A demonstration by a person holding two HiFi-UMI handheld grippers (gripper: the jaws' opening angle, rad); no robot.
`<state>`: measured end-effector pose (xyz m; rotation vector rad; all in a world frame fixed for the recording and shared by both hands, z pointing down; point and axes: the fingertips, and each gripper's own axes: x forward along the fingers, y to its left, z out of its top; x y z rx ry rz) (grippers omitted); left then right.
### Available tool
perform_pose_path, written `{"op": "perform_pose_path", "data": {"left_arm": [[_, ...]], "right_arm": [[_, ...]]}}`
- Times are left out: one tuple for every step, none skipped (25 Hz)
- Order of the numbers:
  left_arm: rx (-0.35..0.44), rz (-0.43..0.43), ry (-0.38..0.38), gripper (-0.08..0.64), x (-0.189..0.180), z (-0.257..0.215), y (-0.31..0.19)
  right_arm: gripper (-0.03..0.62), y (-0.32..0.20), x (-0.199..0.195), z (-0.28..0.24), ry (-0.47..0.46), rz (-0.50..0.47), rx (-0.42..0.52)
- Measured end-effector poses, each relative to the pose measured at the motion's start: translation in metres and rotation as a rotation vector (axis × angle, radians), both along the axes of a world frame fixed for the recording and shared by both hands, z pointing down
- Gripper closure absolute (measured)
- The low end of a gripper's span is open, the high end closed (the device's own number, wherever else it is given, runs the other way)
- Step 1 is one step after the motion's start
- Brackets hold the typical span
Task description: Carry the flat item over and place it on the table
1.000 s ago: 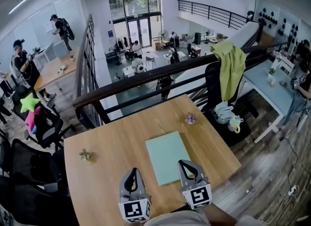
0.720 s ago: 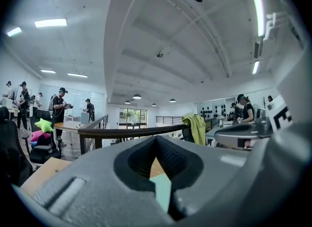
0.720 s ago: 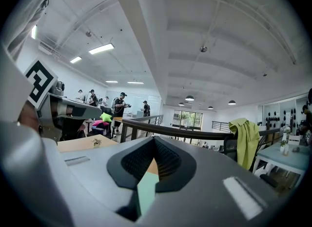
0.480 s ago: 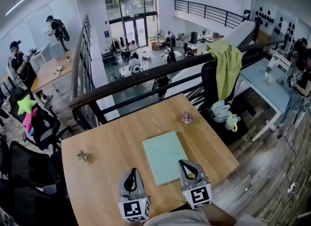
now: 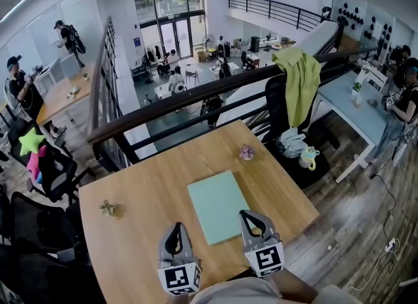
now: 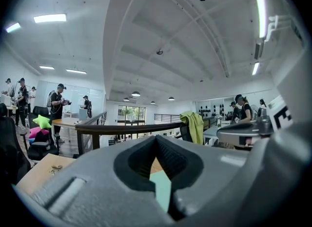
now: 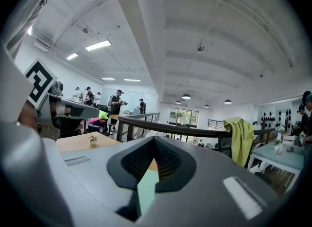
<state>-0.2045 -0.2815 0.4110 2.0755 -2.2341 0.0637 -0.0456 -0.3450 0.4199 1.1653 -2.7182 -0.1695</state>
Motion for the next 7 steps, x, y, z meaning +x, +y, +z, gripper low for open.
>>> {"op": "perform_pose_path", "data": {"left_arm": [[0.0, 0.0, -0.001, 0.557, -0.0001, -0.0002, -0.0004], [0.0, 0.001, -0.003, 0.557, -0.0004, -0.0001, -0.0005], [-0.003, 0.0, -0.005, 0.557, -0.0009, 0.0004, -0.0003], [-0.006, 0.0, -0.006, 0.557, -0.0013, 0.0011, 0.0], [-0.01, -0.001, -0.008, 0.557, -0.0016, 0.0019, 0.0002], [-0.013, -0.001, -0.009, 0.557, -0.0017, 0.0026, 0.0002], [-0.015, -0.001, -0.009, 0.557, -0.0017, 0.0033, 0.0001]], "right_arm": [[0.582, -0.0004, -0.0001, -0.0006, 0.002, -0.001, 0.003], [0.583, -0.0006, -0.0004, -0.001, 0.007, -0.004, 0.007], [0.583, -0.0006, -0.0007, -0.0009, 0.011, -0.006, 0.009], [0.583, -0.0005, -0.0009, -0.0001, 0.011, -0.007, 0.009], [0.582, -0.0006, -0.0009, 0.0012, 0.006, -0.005, 0.004], [0.583, -0.0007, -0.0005, 0.0028, -0.003, -0.001, -0.002], [0.581, -0.001, -0.0001, 0.0045, -0.013, 0.004, -0.01]]}}
